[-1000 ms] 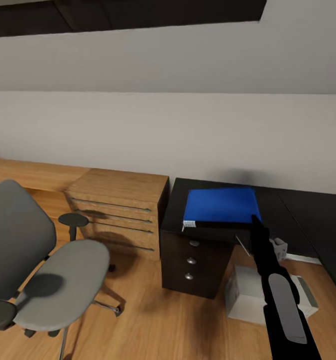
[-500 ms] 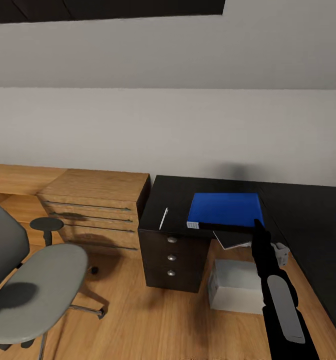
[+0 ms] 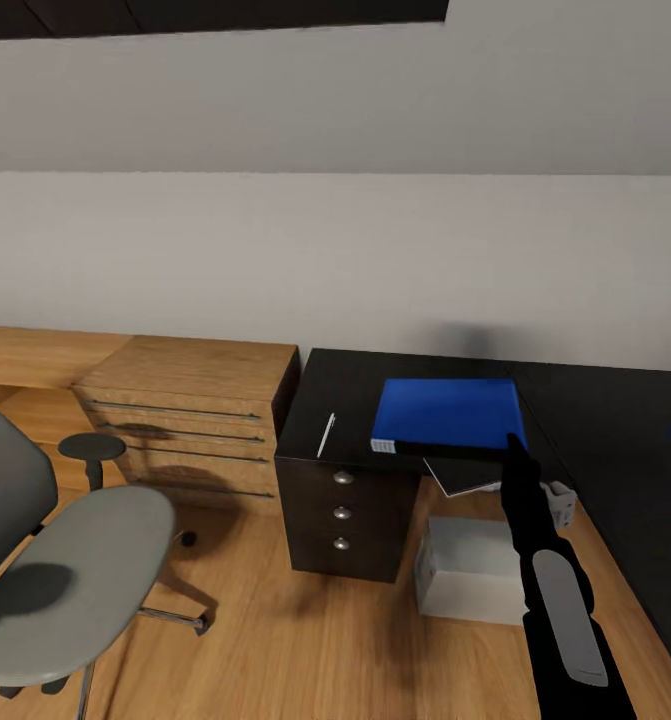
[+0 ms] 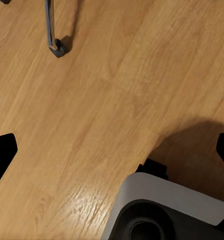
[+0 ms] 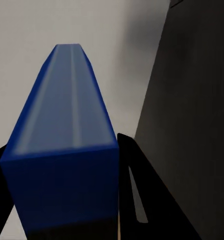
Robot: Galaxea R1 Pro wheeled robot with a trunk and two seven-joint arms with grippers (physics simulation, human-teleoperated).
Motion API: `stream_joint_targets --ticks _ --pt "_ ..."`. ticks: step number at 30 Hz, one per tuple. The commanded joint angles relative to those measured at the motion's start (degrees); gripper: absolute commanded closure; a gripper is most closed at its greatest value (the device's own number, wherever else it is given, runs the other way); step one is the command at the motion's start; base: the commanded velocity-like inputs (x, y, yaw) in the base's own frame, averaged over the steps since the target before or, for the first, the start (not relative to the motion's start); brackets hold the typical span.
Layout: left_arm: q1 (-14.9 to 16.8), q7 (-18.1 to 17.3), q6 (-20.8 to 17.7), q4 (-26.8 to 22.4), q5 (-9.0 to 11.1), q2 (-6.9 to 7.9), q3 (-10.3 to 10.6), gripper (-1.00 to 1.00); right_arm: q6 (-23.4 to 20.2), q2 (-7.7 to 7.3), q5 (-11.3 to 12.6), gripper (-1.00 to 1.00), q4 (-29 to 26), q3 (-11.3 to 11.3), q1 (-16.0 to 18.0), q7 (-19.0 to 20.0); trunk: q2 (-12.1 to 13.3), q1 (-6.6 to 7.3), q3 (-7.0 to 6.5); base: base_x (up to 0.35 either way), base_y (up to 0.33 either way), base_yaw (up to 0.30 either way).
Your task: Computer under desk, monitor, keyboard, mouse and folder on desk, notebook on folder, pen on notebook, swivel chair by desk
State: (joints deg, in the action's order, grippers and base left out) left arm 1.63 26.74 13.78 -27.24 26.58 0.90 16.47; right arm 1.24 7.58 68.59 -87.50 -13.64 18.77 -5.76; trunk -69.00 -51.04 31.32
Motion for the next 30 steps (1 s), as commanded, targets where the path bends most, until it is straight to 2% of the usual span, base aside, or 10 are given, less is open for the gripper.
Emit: stream_joint_targets --ticks 1,6,16,23,29,30 --pt "0.0 0.3 0.3 0.0 0.6 0.07 0.5 -1.00 0.1 0.02 0.6 1.00 0.0 0.0 0.0 -0.2 0.0 0.00 0.05 0.000 0.000 0.000" --pt "0.0 0.3 0.3 0.0 0.6 0.03 0.5 -1.00 0.2 0.02 0.4 1.00 0.1 -0.1 0.0 -0.6 0.0 0.00 0.13 0.000 0.000 -0.037" --pt "0.0 0.3 0.3 0.0 0.6 0.04 0.5 -1.00 0.8 -0.02 0.3 1.00 0.3 -0.4 0.0 -0.9 0.0 0.00 0.73 0.000 0.000 -0.163" --pt "0.0 0.3 0.3 0.0 0.6 0.00 0.5 -1.00 10.2 -0.10 0.4 1.00 3.4 -0.3 0.1 -1.1 0.0 0.00 1.19 0.000 0.000 -0.181" --pt "0.0 0.3 0.3 0.0 0.6 -0.02 0.6 -1.00 14.4 -0.06 0.4 1.00 4.1 -0.3 0.2 -1.1 0.0 0.00 1.59 0.000 0.000 -0.182" --pt "0.0 0.3 0.3 0.0 0.6 -0.20 0.7 -1.00 17.2 -0.09 0.4 1.00 4.7 -0.3 0.3 -1.1 0.0 0.00 1.65 0.000 0.000 -0.182"
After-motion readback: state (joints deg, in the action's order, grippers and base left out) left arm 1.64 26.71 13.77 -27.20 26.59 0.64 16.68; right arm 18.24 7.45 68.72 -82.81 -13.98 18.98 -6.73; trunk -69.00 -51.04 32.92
